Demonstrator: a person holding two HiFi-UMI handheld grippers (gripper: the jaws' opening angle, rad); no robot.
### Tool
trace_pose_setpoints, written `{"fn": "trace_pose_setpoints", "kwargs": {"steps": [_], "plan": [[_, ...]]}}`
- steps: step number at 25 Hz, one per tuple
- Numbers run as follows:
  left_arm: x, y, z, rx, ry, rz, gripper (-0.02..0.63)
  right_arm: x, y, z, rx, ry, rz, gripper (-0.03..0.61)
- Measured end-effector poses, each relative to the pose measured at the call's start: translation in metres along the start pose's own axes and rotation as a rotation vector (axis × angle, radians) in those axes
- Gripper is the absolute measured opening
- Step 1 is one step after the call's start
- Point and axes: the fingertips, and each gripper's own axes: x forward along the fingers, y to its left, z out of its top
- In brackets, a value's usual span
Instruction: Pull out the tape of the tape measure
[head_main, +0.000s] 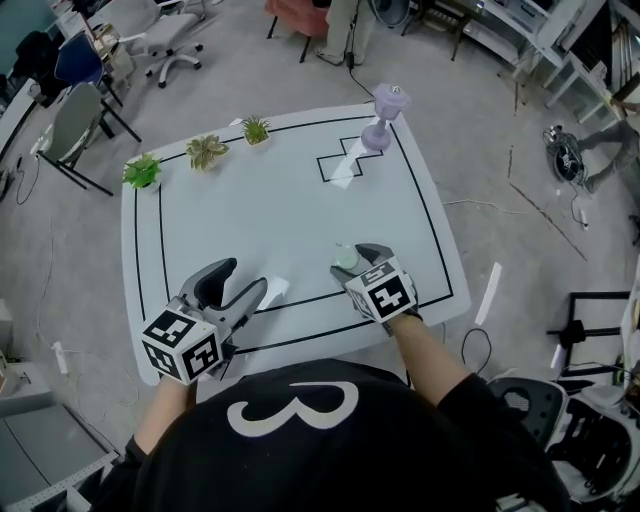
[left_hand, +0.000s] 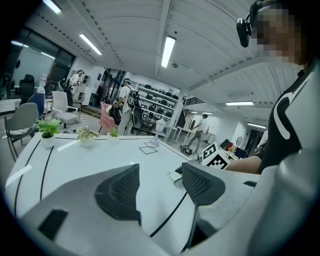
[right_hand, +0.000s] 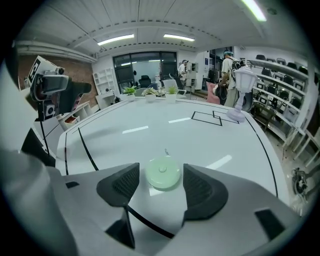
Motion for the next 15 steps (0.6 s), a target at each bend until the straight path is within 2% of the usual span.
{"fn": "trace_pose_setpoints", "kwargs": {"steps": [5, 15], "plan": [[0.002, 0.0, 0.0, -0.006, -0.012, 0.022, 0.262, 0.0, 0.0, 0.0, -0.014, 0.01, 0.021, 0.221], [0.005, -0.01, 0.004, 0.015, -0.023, 0.02, 0.262, -0.007, 0.0, 0.003, -0.009, 0.001, 0.083, 0.219]]}}
